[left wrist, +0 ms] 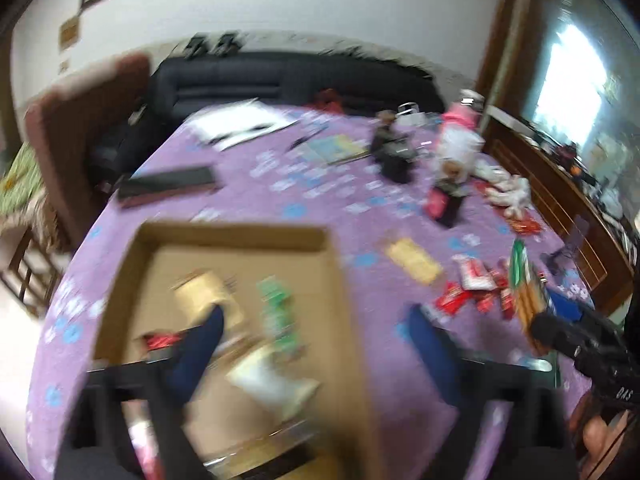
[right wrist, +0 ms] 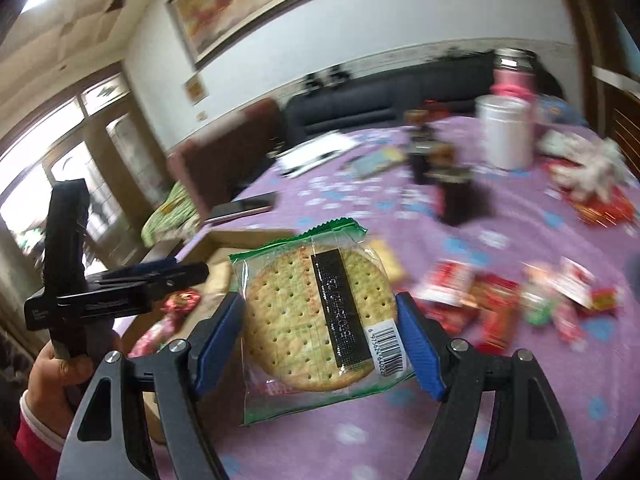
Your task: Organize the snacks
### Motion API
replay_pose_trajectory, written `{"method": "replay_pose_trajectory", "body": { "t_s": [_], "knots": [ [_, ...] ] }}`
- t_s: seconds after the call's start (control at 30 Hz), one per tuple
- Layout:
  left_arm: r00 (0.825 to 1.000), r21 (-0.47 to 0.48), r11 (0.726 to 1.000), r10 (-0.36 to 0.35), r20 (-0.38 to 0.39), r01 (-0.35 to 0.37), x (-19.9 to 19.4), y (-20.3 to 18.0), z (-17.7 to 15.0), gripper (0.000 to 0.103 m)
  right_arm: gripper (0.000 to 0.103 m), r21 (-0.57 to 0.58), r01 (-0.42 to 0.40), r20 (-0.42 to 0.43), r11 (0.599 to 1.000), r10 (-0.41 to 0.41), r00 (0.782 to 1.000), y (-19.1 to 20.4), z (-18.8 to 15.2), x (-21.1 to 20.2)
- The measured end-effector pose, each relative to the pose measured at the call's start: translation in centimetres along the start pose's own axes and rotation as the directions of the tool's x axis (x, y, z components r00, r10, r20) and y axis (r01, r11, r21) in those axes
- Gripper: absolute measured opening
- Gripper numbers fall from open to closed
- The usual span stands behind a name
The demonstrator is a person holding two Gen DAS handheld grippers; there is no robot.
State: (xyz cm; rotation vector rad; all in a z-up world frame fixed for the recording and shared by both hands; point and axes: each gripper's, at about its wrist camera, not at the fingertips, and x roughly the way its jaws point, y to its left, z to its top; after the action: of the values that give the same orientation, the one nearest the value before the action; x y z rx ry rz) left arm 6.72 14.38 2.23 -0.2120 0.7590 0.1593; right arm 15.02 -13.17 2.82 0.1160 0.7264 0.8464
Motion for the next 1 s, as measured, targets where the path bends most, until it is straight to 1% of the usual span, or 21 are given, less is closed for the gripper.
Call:
{"method": "replay_pose_trajectory", "body": {
  "t_s": [0.07,0.1,0.13,0.2,0.27,0.3,0.37,0.4,0.43,0.47,0.5,0.53,0.57,0.6,0.63,0.67,0.7,0.8,0.87,0.93,1.0],
  "knots": [
    [1.0,0.057,0.998,0.01,0.007,-0.011,0.9,-3.3,0.8,0.099,0.076,0.031,0.032,0.008,0.999,-0.032,0.999,-2.2,-0.4,-1.4],
    [1.0,0.084,0.996,0.022,-0.005,-0.022,2.0,-5.3,1.4,0.099,0.076,0.042,0.037,0.01,0.998,-0.037,0.999,-2.9,-0.5,-1.8],
    [0.999,0.091,0.995,0.036,-0.015,-0.035,2.7,-6.2,1.7,0.099,0.076,0.052,0.044,0.012,0.998,-0.045,0.999,-3.6,-0.6,-2.2],
    [0.993,0.089,0.99,0.11,-0.052,-0.105,5.2,-8.3,2.5,0.099,0.076,0.068,0.057,0.02,0.996,-0.059,0.998,-4.9,-0.7,-3.0],
    [0.979,0.06,0.982,0.185,-0.085,-0.181,7.6,-9.1,3.1,0.099,0.076,0.081,0.054,0.026,0.995,-0.056,0.998,-5.5,-0.8,-3.4],
    [0.967,0.041,0.973,0.23,-0.106,-0.227,9.1,-9.3,3.2,0.099,0.076,0.083,0.053,0.028,0.995,-0.056,0.998,-5.7,-0.9,-3.5],
    [0.949,0.017,0.959,0.281,-0.142,-0.282,11.5,-9.4,3.3,0.099,0.076,0.087,0.046,0.031,0.995,-0.049,0.998,-6.2,-1.2,-3.8],
    [0.942,0.012,0.956,0.289,-0.172,-0.292,12.9,-9.6,3.2,0.099,0.076,0.089,0.043,0.032,0.995,-0.046,0.998,-6.3,-1.3,-4.0],
    [0.939,0.003,0.96,0.274,-0.206,-0.279,14.1,-9.7,3.1,0.099,0.076,0.089,0.04,0.033,0.995,-0.044,0.998,-6.5,-1.4,-4.2],
    [0.939,-0.001,0.963,0.264,-0.221,-0.271,14.7,-9.8,3.0,0.099,0.076,0.089,0.038,0.035,0.995,-0.041,0.999,-6.6,-1.5,-4.3],
    [0.935,0.01,0.961,0.27,-0.23,-0.275,15.5,-10.2,2.8,0.099,0.076,0.091,0.035,0.036,0.995,-0.038,0.999,-6.6,-1.5,-4.4],
    [0.942,0.01,0.966,0.253,-0.219,-0.257,15.9,-10.4,2.6,0.1,0.076,0.093,0.031,0.038,0.995,-0.035,0.999,-6.7,-1.6,-4.5],
    [0.949,-0.003,0.973,0.225,-0.22,-0.231,16.2,-10.4,2.4,0.096,0.076,0.094,0.031,0.041,0.995,-0.035,0.999,-6.8,-1.6,-4.6],
    [0.949,-0.017,0.978,0.199,-0.244,-0.21,16.8,-10.2,2.1,0.085,0.076,0.094,0.031,0.042,0.995,-0.035,0.998,-6.8,-1.6,-4.6],
    [0.957,-0.024,0.978,0.196,-0.213,-0.206,16.4,-10.0,2.0,0.075,0.076,0.095,0.029,0.044,0.995,-0.033,0.998,-6.9,-1.6,-4.7],
    [0.957,-0.004,0.976,0.212,-0.197,-0.217,16.2,-10.2,2.0,0.051,0.076,0.097,0.027,0.048,0.995,-0.032,0.998,-6.9,-1.6,-4.9],
    [0.965,-0.002,0.982,0.185,-0.183,-0.189,15.8,-10.3,1.9,0.037,0.076,0.098,0.027,0.052,0.995,-0.032,0.998,-7.0,-1.6,-4.9],
    [0.972,-0.01,0.988,0.148,-0.184,-0.152,15.0,-10.2,1.9,0.036,0.076,0.108,0.03,0.055,0.994,-0.036,0.998,-7.2,-1.6,-5.1],
    [0.974,-0.01,0.988,0.149,-0.17,-0.153,14.2,-10.2,1.9,0.036,0.076,0.111,0.029,0.059,0.993,-0.035,0.998,-7.1,-1.6,-5.3],
    [0.98,-0.013,0.99,0.137,-0.143,-0.14,12.5,-10.1,1.9,0.036,0.076,0.108,0.028,0.06,0.994,-0.035,0.998,-6.7,-1.6,-5.3],
    [0.986,-0.012,0.991,0.134,-0.101,-0.136,9.9,-9.7,1.8,0.036,0.076,0.101,0.021,0.061,0.995,-0.027,0.998,-6.1,-1.5,-5.3]
  ]
}}
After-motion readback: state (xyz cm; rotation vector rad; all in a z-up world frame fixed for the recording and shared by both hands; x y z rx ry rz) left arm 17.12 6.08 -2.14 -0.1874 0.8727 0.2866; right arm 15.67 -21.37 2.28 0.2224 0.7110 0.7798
